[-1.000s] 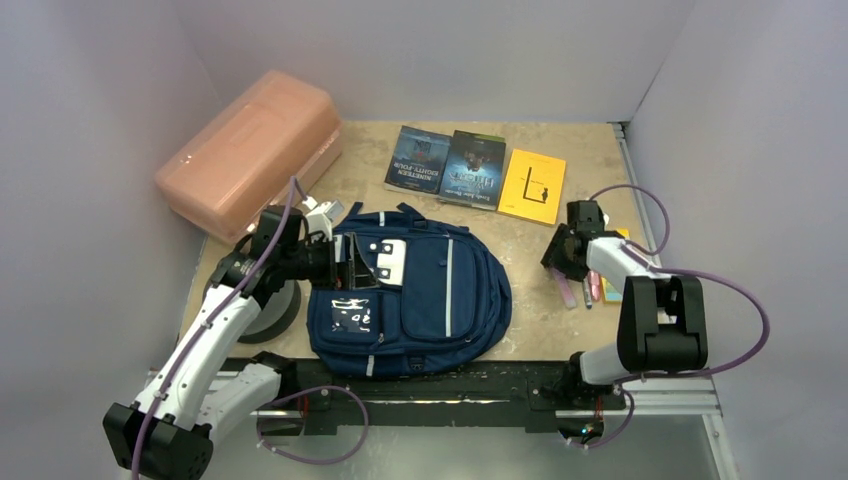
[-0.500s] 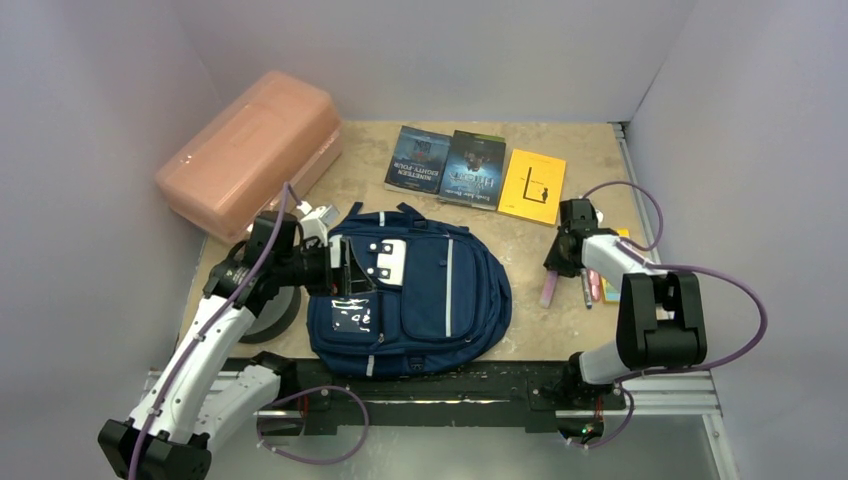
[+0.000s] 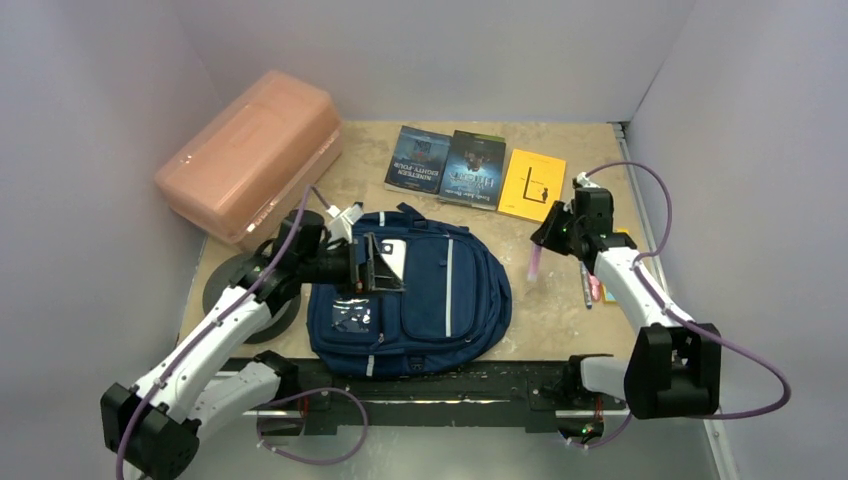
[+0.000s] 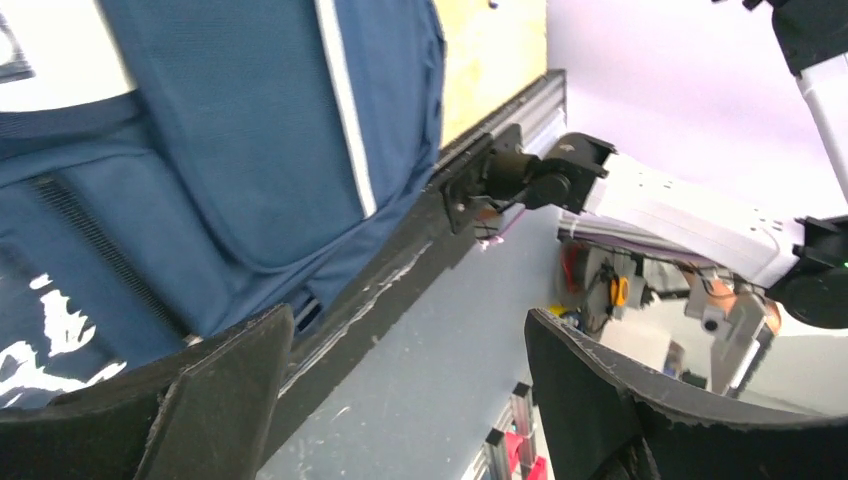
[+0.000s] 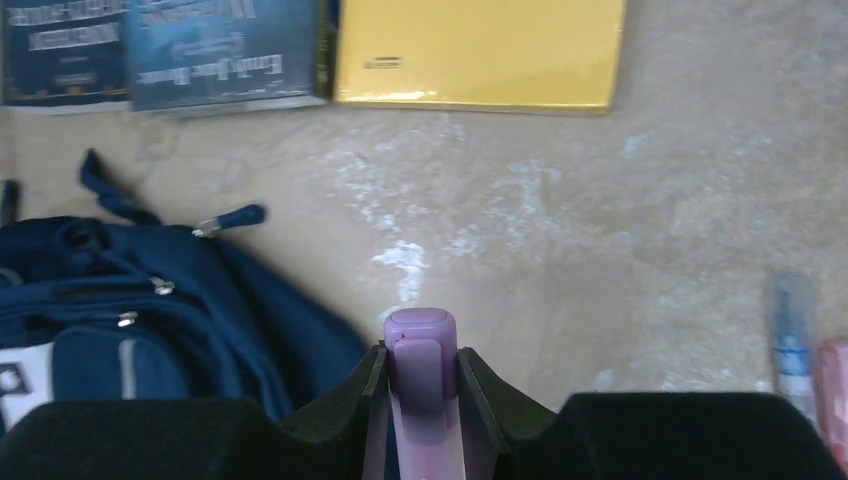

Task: Pack the student bag
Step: Pick up the stationery from the center of the board.

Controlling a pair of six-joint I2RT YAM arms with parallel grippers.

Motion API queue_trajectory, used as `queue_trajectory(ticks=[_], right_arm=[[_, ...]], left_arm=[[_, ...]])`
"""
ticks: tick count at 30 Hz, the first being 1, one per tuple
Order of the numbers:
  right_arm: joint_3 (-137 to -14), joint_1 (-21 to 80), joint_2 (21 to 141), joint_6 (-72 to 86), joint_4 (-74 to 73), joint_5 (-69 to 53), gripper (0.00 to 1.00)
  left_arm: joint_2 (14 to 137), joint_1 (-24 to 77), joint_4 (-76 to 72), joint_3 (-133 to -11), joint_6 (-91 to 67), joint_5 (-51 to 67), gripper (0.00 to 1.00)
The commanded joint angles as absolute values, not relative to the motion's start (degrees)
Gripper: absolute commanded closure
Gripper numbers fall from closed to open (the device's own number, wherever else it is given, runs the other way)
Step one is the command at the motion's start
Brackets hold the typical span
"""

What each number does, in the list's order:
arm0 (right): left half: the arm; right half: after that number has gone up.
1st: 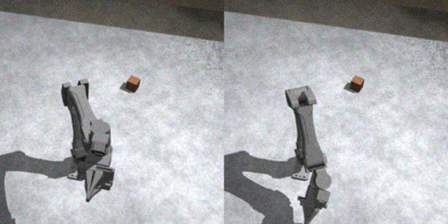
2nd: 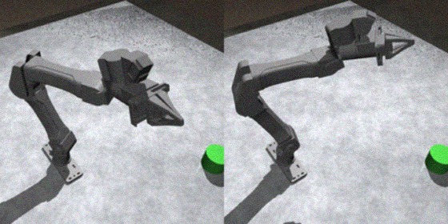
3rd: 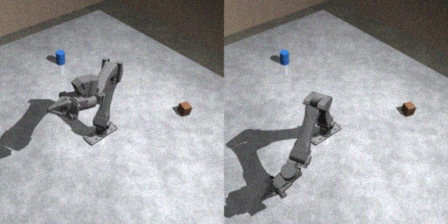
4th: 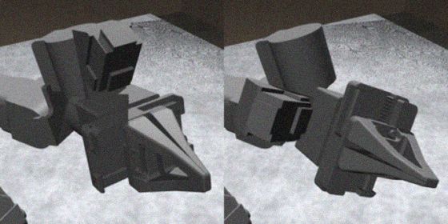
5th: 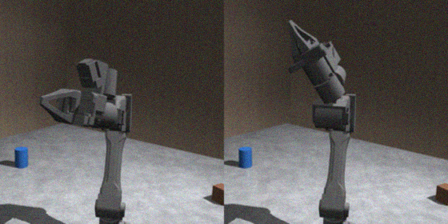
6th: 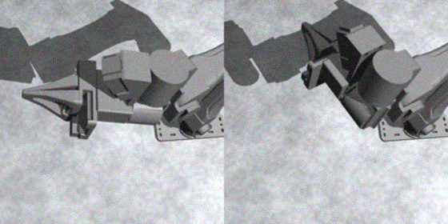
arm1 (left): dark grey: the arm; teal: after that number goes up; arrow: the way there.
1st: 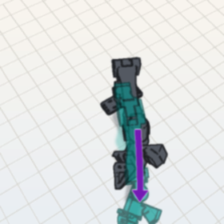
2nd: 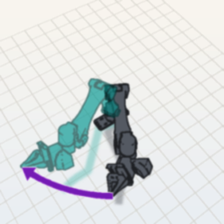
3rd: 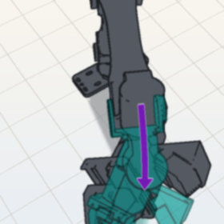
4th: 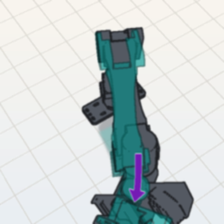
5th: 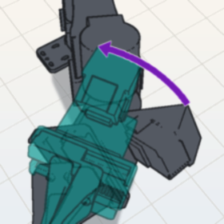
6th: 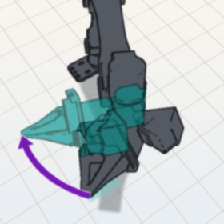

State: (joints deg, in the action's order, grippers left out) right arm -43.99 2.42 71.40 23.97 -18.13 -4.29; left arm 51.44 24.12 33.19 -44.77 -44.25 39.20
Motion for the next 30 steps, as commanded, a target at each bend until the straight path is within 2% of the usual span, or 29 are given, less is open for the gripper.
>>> queue_trajectory(ticks=[1,7,12,19,24,26,30], right_arm=[[-49.1,4.43,68.9,26.87,-14.95,-18.88,0.88],[-52.73,12.85,66.36,35.76,-12.64,-24.3,0.88],[-52.37,23.63,66.3,45.25,-8.3,-20.66,0.9],[-50.6,36.34,67.34,55.42,-4.36,-8.17,0.89],[-53.31,43.35,69.2,56.08,-3.82,-1.56,0.89],[-54.56,45.21,70.56,55.91,-3.82,-0.26,0.89],[-56.8,47.55,73.47,55.83,-3.66,-0.18,0.89]], left_arm=[[56.44,32.03,20.85,-47.05,-52.95,36.31,0.14],[62.74,36.21,12.57,-48.02,-58.38,30.42,0.21],[64.71,38.07,11.63,-49.49,-58.01,24.51,0.21],[60.87,41.75,15.45,-48.01,-57.51,7.77,0.42],[60.06,42.1,16.1,-46.54,-56.95,6.89,0.5],[59.34,42.23,14.64,-45.5,-57.12,7.79,0.51],[58.14,42.3,14.39,-44.83,-56.71,8.79,0.45]])
